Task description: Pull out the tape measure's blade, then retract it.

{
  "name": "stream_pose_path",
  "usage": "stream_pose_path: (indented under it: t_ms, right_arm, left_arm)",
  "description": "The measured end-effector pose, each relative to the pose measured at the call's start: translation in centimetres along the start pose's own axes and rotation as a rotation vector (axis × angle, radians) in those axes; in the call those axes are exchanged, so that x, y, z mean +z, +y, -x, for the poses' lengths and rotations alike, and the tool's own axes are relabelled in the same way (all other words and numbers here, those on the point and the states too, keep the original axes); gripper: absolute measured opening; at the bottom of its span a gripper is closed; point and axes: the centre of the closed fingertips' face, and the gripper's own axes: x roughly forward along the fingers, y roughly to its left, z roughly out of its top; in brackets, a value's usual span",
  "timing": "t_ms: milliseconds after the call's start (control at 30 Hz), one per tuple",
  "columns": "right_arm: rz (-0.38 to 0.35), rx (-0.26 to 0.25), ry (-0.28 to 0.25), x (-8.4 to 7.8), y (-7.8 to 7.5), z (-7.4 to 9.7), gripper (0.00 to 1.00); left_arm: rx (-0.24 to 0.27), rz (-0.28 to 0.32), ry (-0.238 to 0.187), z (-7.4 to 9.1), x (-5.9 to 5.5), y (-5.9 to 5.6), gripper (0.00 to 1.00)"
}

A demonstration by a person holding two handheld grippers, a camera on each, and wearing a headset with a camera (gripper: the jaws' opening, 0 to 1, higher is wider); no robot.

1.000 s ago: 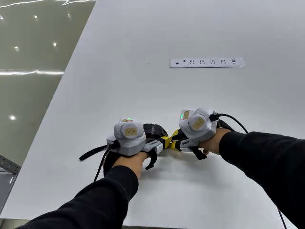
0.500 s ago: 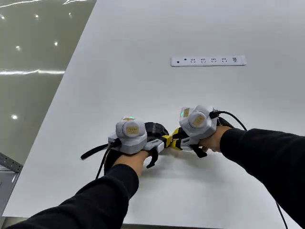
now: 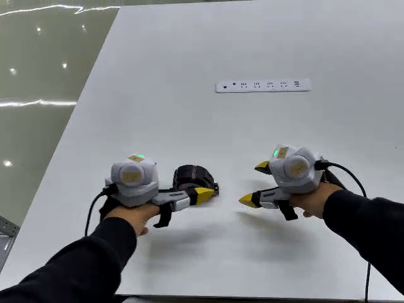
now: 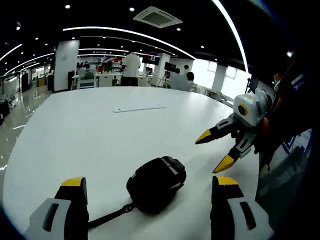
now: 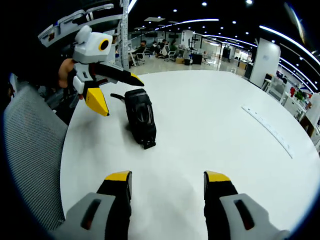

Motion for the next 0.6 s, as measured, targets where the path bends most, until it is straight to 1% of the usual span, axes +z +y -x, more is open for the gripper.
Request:
stream_pose_path:
  t_ms: [33,67,100,133,200,233,300,367,400,433,500,533,600]
  right_arm:
    - [-0.008,-0.022,-0.007,-0.3,-0.3,1.1,0.58]
    - [-0.024,-0.05,-0.01,-1.0,-0.6,2.5,0.6]
    - [-0.036,-0.061,-0.024,-1.3,-0.6,3.6,0.61]
    - [-0.046,-0.083,-0.04,-1.8,-0.8,5.0,0.62]
    - [-0.049,-0.13,-0.034,-3.1,-1.2,7.1,0.65]
    - [-0.068,-0.151,-0.037,-3.8,-1.4,8.4,0.66]
    - [-0.087,-0.184,-0.051,-4.8,-1.7,10.8,0.69]
    - [-0.097,-0.203,-0.045,-5.8,-1.8,12.5,0.71]
    - [-0.1,-0.207,-0.044,-6.3,-1.8,13.5,0.73]
    - [-0.101,-0.212,-0.039,-6.7,-1.7,14.3,0.75]
    - [-0.101,-0.222,-0.026,-7.5,-1.7,15.9,0.79]
    - [-0.105,-0.225,-0.025,-7.6,-1.5,16.9,0.8]
    - [-0.11,-0.235,-0.016,-8.2,-1.8,18.0,0.83]
  left_arm:
    - [-0.006,-0.006,0.004,0.7,-0.1,0.2,1.0]
    - [-0.016,-0.01,0.004,1.7,-0.3,0.5,1.0]
    - [-0.026,-0.011,0.006,2.4,-0.5,0.8,1.0]
    - [-0.033,-0.016,0.007,3.3,-0.8,1.0,1.0]
    - [-0.03,-0.021,-0.002,4.9,-0.9,1.2,1.0]
    - [-0.017,-0.022,-0.002,5.8,-1.1,1.7,1.0]
    - [-0.004,-0.023,-0.012,7.5,-1.3,2.3,1.0]
    - [0.016,-0.026,-0.024,8.8,-1.5,2.7,1.0]
    - [0.015,-0.028,-0.045,9.5,-1.4,2.8,1.0]
    - [0.007,-0.02,-0.053,10.1,-1.5,2.8,1.0]
    - [0.014,-0.055,-0.042,11.1,-2.2,3.0,1.0]
    - [0.013,-0.064,-0.037,11.8,-2.5,3.0,1.0]
    - [0.021,-0.066,-0.021,12.7,-3.1,3.3,1.0]
